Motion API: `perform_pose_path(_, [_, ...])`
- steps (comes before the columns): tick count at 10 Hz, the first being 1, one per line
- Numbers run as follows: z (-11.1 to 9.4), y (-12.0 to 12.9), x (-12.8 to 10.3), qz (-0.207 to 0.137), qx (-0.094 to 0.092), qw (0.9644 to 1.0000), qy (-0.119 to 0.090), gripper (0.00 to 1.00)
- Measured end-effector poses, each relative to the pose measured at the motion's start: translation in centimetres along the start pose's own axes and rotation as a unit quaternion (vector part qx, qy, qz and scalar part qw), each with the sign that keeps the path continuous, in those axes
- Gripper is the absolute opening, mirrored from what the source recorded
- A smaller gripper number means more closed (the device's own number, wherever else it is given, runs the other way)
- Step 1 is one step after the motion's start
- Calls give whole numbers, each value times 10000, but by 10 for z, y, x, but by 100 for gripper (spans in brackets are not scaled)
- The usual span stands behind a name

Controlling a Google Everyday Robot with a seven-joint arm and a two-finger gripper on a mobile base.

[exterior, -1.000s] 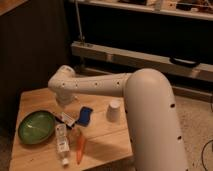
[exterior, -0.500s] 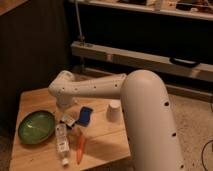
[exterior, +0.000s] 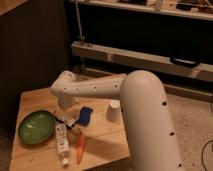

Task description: Place the eraser on the white sponge

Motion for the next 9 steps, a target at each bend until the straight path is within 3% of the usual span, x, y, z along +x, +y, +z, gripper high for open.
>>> perform_pose_path(9, [20,-3,-5,39,-257,9996,-57,80])
